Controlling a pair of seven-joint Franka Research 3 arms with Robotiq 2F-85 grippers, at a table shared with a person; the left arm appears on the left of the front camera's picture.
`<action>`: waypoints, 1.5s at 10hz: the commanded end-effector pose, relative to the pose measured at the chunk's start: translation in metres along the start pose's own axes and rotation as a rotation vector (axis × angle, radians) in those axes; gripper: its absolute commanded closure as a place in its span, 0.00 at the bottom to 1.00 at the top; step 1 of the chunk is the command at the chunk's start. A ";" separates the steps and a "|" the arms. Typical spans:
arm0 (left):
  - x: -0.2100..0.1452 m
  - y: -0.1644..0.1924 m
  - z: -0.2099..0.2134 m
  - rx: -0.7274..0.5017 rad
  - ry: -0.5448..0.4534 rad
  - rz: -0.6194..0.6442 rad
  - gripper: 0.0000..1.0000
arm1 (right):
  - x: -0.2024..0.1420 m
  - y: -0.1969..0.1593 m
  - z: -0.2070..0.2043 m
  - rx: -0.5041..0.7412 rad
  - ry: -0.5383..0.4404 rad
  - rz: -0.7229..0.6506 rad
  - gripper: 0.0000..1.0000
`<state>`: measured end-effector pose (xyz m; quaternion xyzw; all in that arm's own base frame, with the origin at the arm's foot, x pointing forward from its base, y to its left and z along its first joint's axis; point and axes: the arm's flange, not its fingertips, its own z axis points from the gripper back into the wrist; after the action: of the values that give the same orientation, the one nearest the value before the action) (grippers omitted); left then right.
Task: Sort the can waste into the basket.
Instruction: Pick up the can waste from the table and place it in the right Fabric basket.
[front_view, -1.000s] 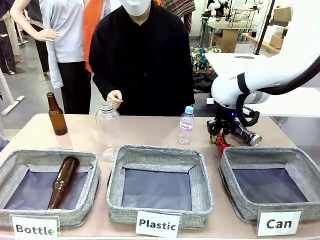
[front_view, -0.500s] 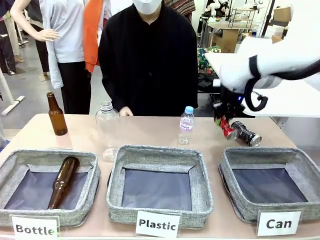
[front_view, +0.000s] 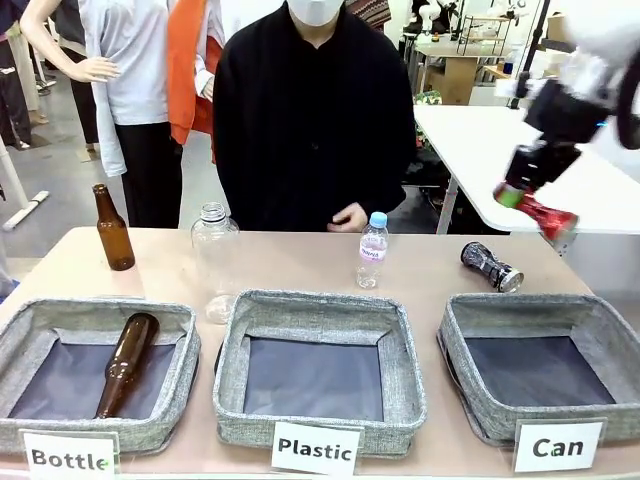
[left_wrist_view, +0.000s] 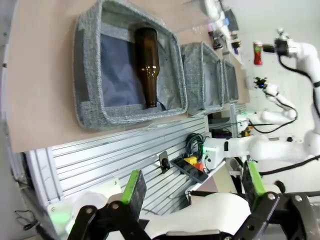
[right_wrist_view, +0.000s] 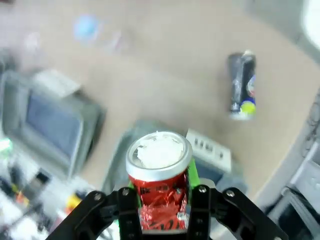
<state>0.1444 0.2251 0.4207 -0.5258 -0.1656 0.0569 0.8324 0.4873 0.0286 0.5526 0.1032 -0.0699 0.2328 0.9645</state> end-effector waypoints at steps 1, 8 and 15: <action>-0.003 -0.001 0.000 0.001 0.000 0.009 0.00 | -0.058 -0.014 0.002 0.097 0.119 0.339 1.00; -0.003 -0.001 0.000 0.001 0.000 0.009 0.00 | -0.157 -0.006 -0.057 0.041 0.130 0.889 1.00; -0.003 -0.001 0.000 0.001 0.000 0.009 0.00 | -0.146 -0.011 -0.058 0.028 0.122 0.853 0.00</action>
<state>0.1445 0.2250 0.4209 -0.5258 -0.1659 0.0563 0.8324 0.3619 -0.0329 0.4672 0.0673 -0.0402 0.6271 0.7750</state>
